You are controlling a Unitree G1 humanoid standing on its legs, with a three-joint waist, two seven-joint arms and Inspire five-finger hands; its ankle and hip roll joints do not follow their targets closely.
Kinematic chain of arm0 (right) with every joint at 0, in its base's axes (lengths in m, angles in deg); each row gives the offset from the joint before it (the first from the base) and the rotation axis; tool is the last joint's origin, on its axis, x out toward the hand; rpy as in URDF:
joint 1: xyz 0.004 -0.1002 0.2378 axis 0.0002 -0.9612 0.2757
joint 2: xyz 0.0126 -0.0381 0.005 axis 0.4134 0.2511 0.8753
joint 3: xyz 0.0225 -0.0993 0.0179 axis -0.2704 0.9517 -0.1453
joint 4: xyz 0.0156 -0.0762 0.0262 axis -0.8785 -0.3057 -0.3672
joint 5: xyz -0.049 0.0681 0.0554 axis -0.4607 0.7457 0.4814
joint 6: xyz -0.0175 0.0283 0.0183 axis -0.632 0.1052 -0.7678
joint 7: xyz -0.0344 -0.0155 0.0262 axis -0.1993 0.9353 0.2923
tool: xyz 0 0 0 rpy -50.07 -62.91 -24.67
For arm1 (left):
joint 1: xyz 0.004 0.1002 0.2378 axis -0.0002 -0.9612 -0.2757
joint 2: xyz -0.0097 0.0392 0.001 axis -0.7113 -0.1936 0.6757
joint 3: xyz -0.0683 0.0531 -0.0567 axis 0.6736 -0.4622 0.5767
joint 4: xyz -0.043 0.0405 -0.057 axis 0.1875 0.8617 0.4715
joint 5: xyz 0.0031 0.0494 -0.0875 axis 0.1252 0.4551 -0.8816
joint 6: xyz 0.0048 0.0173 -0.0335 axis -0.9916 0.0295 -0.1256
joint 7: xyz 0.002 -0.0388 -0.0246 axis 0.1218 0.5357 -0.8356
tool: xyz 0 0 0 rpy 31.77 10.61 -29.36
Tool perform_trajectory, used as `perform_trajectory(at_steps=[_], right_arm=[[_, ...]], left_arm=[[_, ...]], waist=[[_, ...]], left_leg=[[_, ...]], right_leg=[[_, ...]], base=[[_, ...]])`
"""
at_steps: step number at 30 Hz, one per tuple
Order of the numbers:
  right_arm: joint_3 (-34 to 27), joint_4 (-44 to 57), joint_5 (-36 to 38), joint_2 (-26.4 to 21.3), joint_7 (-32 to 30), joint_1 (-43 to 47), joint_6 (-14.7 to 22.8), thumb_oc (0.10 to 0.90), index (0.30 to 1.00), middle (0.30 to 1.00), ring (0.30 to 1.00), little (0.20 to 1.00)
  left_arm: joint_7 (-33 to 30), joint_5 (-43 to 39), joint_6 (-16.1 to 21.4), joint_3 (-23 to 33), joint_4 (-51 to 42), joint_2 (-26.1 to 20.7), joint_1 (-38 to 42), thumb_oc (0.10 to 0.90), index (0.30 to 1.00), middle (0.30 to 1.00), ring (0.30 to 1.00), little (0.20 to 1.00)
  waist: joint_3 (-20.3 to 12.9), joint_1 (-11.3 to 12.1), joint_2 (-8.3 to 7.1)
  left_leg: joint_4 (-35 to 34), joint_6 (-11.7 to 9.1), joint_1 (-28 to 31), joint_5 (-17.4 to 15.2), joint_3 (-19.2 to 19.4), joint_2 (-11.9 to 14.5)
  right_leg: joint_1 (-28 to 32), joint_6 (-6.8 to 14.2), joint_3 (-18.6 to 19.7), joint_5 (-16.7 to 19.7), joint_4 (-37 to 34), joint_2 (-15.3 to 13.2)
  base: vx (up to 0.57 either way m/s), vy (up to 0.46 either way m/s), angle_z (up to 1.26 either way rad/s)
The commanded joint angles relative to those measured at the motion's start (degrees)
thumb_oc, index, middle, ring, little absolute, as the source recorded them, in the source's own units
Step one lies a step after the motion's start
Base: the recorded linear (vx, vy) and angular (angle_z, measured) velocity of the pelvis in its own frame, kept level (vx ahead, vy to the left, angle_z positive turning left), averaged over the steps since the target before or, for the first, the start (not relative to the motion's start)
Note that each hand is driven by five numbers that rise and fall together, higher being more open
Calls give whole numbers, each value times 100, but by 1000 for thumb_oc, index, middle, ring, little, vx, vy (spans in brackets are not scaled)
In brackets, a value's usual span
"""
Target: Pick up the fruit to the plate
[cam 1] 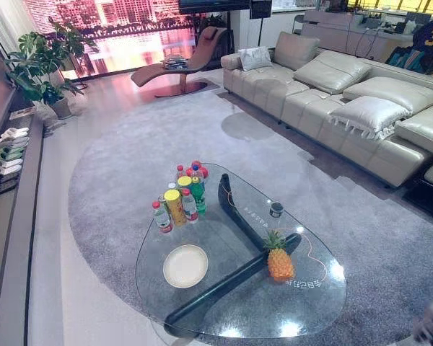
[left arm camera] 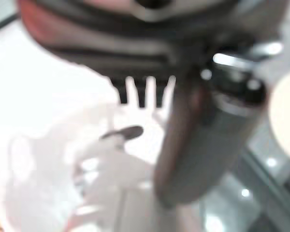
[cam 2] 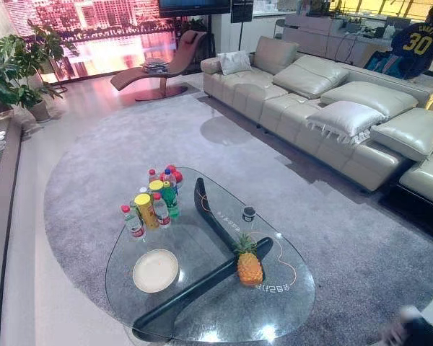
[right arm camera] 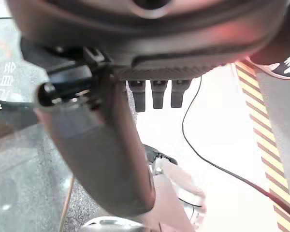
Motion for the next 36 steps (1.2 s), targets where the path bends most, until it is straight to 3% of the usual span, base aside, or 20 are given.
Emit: perform_trajectory(at_steps=[1, 36], right_arm=[[49, -285, -99, -25, -99, 499, 4, 800, 900, 900, 900, 900], [49, -271, -179, -44, -88, 482, -16, 800, 900, 900, 900, 900]], left_arm=[[134, 113, 41, -126, 439, 207, 443, 800, 900, 900, 900, 900], [205, 28, 27, -130, 375, 198, 417, 800, 900, 900, 900, 900]], waist=[[243, -4, -62], [293, 15, -57]], left_leg=[[32, 133, 65, -259, 48, 36], [32, 133, 53, -263, 26, 38]], right_leg=[[8, 56, -154, -23, 25, -191], [16, 59, -175, -31, 25, -198]], base=[[-32, 10, -24], [0, 0, 0]])
